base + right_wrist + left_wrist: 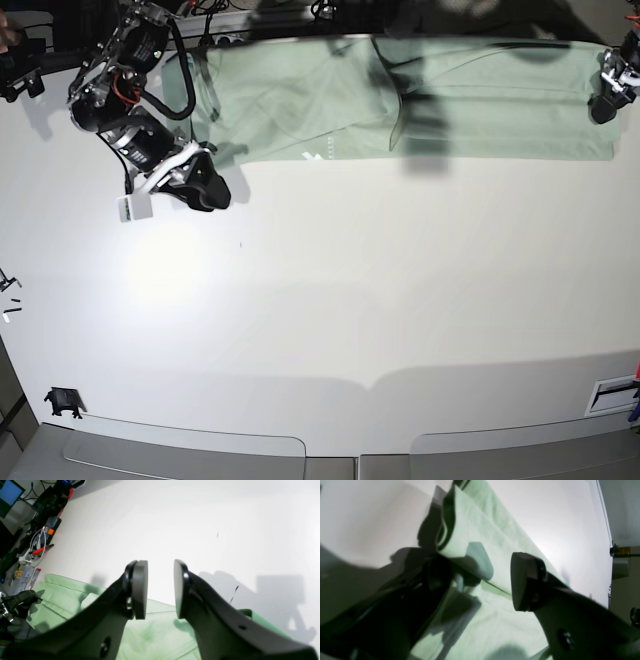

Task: Fold the T-shirt properly
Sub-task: 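Withdraw the right gripper and move the left gripper to the strip's other end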

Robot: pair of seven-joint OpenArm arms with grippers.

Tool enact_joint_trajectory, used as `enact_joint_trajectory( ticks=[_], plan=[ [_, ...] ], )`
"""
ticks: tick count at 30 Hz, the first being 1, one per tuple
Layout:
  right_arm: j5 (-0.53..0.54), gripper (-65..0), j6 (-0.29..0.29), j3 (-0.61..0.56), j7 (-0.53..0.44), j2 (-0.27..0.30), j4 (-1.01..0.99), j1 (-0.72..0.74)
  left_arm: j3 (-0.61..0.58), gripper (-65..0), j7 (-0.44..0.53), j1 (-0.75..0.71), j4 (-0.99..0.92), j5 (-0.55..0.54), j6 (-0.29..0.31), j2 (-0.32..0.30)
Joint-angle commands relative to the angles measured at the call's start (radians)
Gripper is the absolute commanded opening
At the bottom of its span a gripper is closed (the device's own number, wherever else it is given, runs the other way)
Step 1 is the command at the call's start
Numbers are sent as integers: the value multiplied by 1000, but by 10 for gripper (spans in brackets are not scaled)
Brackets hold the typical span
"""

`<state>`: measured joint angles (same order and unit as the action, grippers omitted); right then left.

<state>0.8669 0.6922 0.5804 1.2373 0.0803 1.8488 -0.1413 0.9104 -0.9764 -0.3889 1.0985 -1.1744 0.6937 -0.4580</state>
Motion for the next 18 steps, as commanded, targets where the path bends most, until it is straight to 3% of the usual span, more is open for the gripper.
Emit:
enact_joint_trajectory(
  ticks=[1,6,10,13,18],
  plan=[
    [31,-486,6,2,-26,8,19,11,3,-285,-11,-11,6,2,4,-18],
    [34,-486,6,2,-26,8,19,11,-6,-316,3,-10,6,28,4,-10],
    [34,-486,6,2,-34,8,19,11,-95,-316,74,-10,6,122,4,-10],
    [33,-486,6,2,-33,8,19,11,-162,-331,137,-10,6,134,4,-10],
    [33,-486,6,2,-33,8,19,11,-172,-346,135,-8,6,138,4,-14]
  ],
)
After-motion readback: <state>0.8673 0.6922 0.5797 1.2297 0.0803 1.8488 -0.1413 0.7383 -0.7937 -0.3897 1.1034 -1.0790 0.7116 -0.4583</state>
